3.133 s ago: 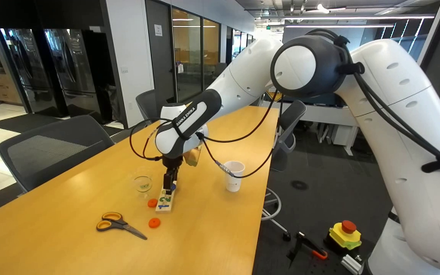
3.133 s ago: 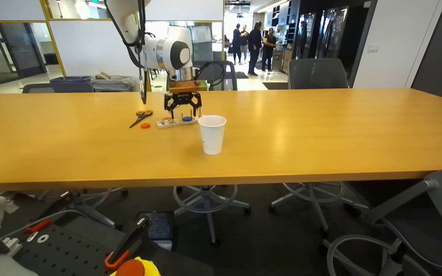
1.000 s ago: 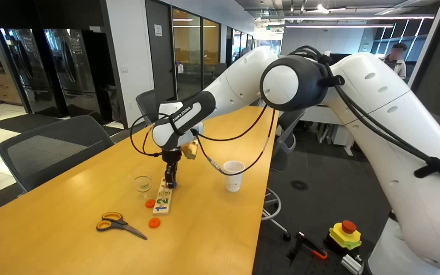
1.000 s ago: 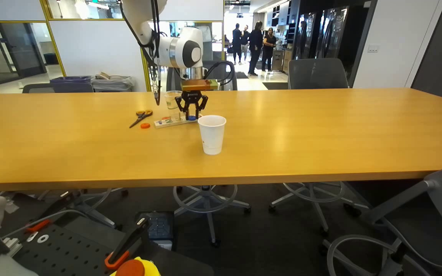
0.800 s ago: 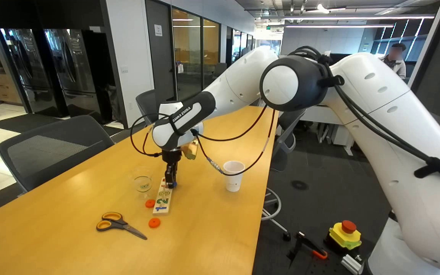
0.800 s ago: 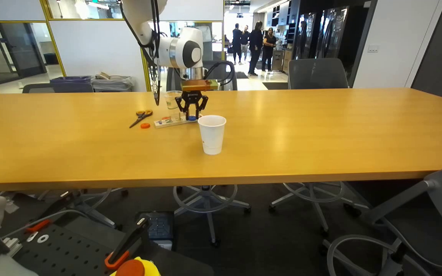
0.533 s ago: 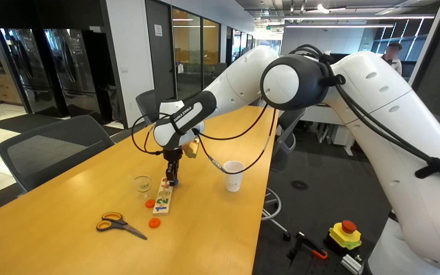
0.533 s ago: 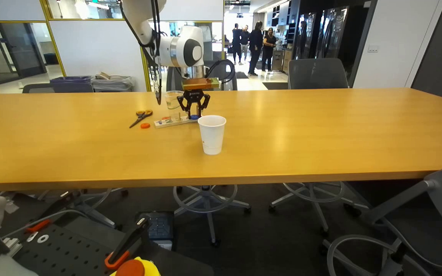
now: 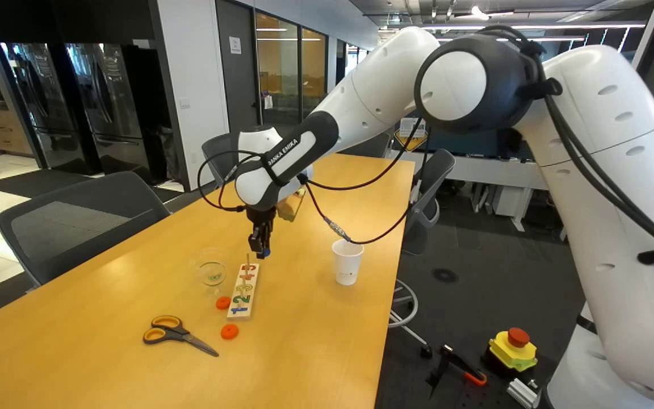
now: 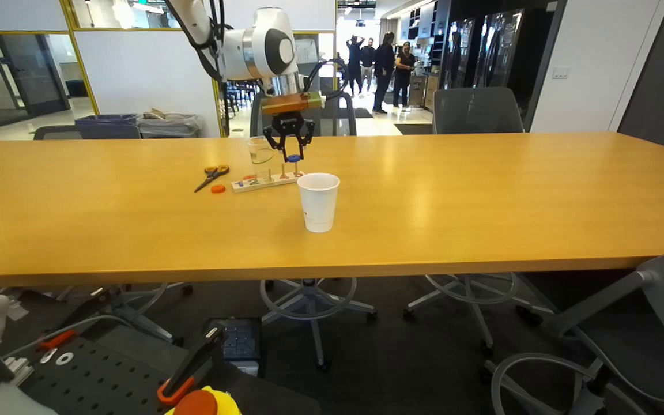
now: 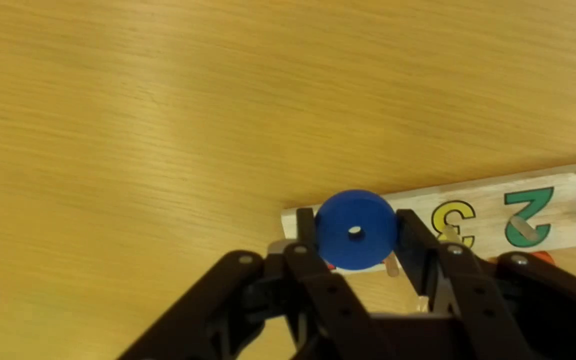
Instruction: Put two round orange blocks in the white cup then put the blue round block in the clear cup, then put the last two round orange blocks
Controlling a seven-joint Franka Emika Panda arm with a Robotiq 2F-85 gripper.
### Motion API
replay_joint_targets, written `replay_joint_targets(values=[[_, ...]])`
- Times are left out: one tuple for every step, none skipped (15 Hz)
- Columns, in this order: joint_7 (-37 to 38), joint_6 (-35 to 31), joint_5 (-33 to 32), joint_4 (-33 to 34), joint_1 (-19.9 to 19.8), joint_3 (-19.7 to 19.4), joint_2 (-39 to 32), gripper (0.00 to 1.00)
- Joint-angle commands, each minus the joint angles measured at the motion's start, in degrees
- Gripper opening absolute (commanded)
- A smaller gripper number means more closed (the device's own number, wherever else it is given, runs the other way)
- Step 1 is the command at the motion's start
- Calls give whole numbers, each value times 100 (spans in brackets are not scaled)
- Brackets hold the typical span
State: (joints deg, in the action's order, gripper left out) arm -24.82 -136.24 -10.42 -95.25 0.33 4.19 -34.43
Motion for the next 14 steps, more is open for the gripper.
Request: replay_joint_targets(values=[[378, -265, 124, -728, 70, 120, 823, 19], [377, -318, 269, -783, 44, 220, 911, 19], [307, -356, 443, -811, 5, 338, 982, 19], [246, -394, 597, -817, -12, 425, 1019, 19], [192, -424, 750, -806, -18, 501, 1032, 19], [145, -457, 889, -775, -19, 566, 1023, 19], [99, -459, 1016, -715, -18, 632, 989, 19], [58, -470, 1124, -658, -10, 689, 937, 19], [22, -495, 1206, -616, -3, 739, 895, 19], [-7, -514, 1264, -577, 8, 774, 854, 19], [-38, -530, 1302, -539, 17, 805, 812, 19], [-60, -536, 1335, -500, 26, 828, 768, 19], [-96, -549, 1355, -465, 27, 849, 721, 19], [-97, -575, 1354, -427, 36, 855, 672, 19]])
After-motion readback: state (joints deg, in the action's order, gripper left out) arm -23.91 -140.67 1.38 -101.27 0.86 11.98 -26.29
